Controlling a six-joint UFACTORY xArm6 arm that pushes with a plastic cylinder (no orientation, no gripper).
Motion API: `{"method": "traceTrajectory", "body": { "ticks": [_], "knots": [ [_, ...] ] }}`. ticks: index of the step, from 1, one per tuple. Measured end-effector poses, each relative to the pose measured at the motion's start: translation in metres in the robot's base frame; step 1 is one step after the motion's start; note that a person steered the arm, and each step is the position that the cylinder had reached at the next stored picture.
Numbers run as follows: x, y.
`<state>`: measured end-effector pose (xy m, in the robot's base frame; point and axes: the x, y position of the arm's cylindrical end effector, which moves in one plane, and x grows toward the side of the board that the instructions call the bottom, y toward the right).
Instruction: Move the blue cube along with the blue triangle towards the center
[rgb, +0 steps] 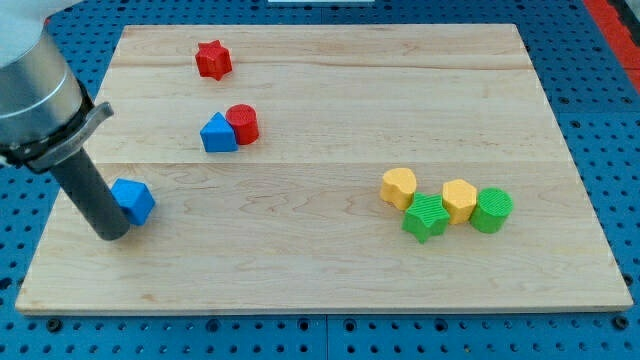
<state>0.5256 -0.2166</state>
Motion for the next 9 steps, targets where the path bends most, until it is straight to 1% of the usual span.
{"method": "traceTrajectory", "body": {
  "ticks": [2, 4, 5, 6, 8, 9],
  "knots": [
    [-0.044, 0.0],
    [-0.101, 0.0],
    [-0.112, -0.007],
    [-0.112, 0.006],
    [-0.097, 0.013],
    [-0.109, 0.034]
  ]
}}
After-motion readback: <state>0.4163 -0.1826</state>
